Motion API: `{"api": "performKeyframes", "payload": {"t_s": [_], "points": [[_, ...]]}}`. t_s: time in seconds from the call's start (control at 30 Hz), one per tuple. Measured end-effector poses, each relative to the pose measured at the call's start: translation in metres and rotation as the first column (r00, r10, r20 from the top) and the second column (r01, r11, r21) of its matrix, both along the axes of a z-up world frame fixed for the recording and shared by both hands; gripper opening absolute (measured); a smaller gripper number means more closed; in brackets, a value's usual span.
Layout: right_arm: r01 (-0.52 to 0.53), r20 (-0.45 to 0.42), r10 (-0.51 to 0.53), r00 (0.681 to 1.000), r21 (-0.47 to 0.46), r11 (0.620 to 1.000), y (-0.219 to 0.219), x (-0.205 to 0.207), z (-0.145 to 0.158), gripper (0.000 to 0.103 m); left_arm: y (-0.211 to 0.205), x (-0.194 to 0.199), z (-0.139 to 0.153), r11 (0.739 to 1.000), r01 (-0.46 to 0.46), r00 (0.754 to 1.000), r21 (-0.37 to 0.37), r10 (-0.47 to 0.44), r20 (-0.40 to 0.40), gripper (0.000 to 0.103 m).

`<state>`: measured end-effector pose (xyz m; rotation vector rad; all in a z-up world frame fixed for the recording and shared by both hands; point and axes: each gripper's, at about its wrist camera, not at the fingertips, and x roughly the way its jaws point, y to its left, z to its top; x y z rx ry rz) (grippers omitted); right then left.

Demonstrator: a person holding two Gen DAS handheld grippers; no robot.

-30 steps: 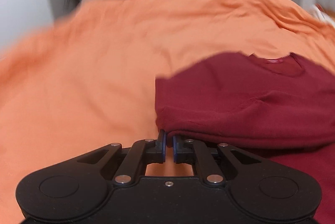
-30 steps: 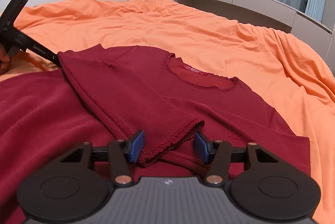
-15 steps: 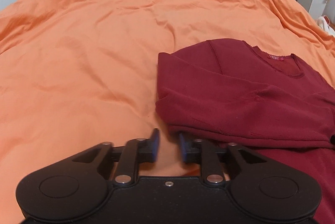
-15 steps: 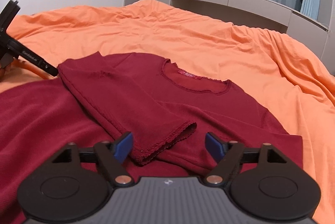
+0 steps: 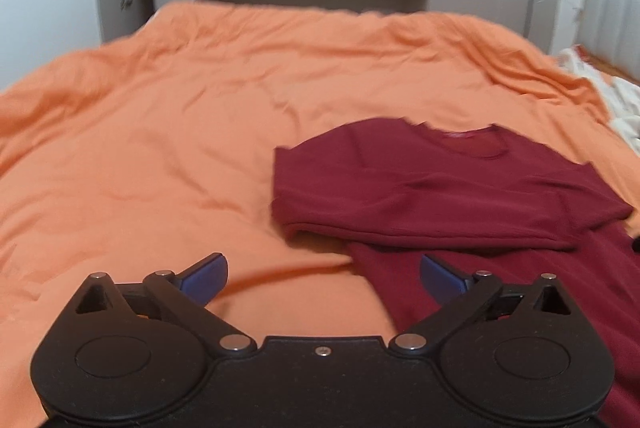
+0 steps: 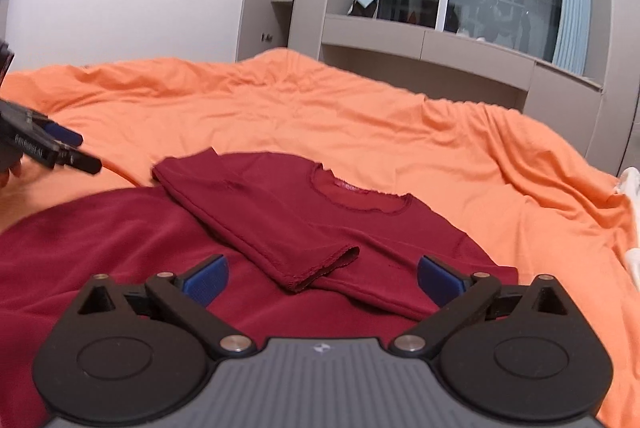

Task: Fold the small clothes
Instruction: 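Grasp the shirt hem with the right tool while the left tool grasps the hem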

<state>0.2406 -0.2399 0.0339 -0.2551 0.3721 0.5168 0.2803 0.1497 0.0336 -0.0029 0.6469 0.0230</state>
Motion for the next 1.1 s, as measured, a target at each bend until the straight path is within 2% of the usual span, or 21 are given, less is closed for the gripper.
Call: {"api": "performKeyframes", "payload": {"t_s": [0.2,0.33,0.43,0.53,0.67,0.77,0.87,0.97,1.0,1.03,1.07,1.1], "points": [[-0.030,0.012,0.031,0.999,-0.066,0.997,-0.004,-0.062,0.010,0.103,-0.037,-0.066,0.006,0.992,0.112,0.986,0.061,-0.118,0.114,0.102],[-0.098,0.004,0.100,0.995,-0.163,0.982,-0.007,-0.109,0.015,0.103,-0.056,-0.112,0.008,0.980,0.187,0.966,0.064,-0.196,0.171,0.102],[-0.144,-0.017,0.145,0.989,-0.267,0.953,-0.007,-0.139,0.009,0.103,-0.066,-0.139,0.010,0.969,0.240,0.951,0.064,-0.248,0.186,0.102],[-0.148,-0.025,0.149,0.989,-0.373,0.916,-0.005,-0.162,-0.004,0.103,-0.077,-0.162,0.011,0.947,0.313,0.931,0.077,-0.322,0.175,0.102],[-0.127,-0.031,0.127,0.991,-0.461,0.878,0.000,-0.178,-0.021,0.103,-0.094,-0.185,0.002,0.907,0.396,0.903,0.140,-0.413,0.120,0.102],[-0.067,0.018,0.091,0.996,-0.543,0.837,0.009,-0.182,-0.035,0.100,-0.104,-0.193,-0.009,0.888,0.430,0.891,0.164,-0.447,0.083,0.102],[-0.025,0.063,0.079,0.995,-0.600,0.800,0.017,-0.185,-0.046,0.090,-0.110,-0.197,-0.015,0.879,0.450,0.884,0.156,-0.463,0.059,0.102],[-0.048,0.061,0.111,0.992,-0.630,0.775,0.023,-0.186,-0.054,0.078,-0.117,-0.200,-0.019,0.869,0.467,0.876,0.160,-0.480,0.050,0.102],[-0.055,0.063,0.123,0.990,-0.639,0.767,0.023,-0.187,-0.056,0.068,-0.120,-0.201,-0.020,0.865,0.473,0.872,0.168,-0.487,0.047,0.102],[-0.059,0.068,0.135,0.989,-0.647,0.760,0.024,-0.190,-0.058,0.052,-0.123,-0.202,-0.021,0.860,0.478,0.869,0.177,-0.492,0.043,0.102],[-0.062,0.072,0.143,0.987,-0.651,0.757,0.025,-0.191,-0.059,0.042,-0.127,-0.202,-0.023,0.855,0.483,0.866,0.188,-0.498,0.037,0.102],[-0.060,0.075,0.143,0.987,-0.650,0.758,0.025,-0.190,-0.059,0.027,-0.130,-0.203,-0.024,0.849,0.488,0.863,0.201,-0.504,0.033,0.102]]}}
